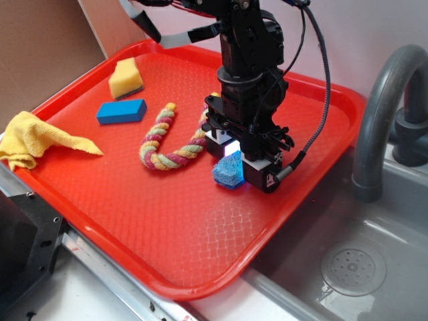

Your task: Grab the blue sponge.

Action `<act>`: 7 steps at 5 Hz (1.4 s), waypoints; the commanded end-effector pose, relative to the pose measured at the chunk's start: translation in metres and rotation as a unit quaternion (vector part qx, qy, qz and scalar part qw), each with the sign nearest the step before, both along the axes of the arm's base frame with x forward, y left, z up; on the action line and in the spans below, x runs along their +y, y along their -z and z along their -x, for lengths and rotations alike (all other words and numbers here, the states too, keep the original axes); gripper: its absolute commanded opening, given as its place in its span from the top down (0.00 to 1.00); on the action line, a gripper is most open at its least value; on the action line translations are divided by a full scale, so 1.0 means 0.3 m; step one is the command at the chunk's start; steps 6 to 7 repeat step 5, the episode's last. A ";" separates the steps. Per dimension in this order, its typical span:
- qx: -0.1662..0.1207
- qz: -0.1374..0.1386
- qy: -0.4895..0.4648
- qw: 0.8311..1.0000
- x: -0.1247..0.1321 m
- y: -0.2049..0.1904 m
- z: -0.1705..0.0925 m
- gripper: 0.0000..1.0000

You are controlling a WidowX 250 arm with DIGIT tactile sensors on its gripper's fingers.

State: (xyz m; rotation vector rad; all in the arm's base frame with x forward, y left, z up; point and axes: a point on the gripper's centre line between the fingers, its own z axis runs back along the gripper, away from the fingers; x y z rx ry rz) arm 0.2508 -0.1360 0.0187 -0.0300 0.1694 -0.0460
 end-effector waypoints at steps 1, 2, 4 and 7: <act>-0.086 0.032 0.007 0.996 0.094 -0.246 -0.031 1.00; -0.143 0.048 0.001 0.989 0.222 -0.413 -0.004 1.00; -0.181 0.028 -0.030 0.983 0.374 -0.655 0.085 1.00; -0.172 0.045 -0.023 0.984 0.381 -0.633 0.066 1.00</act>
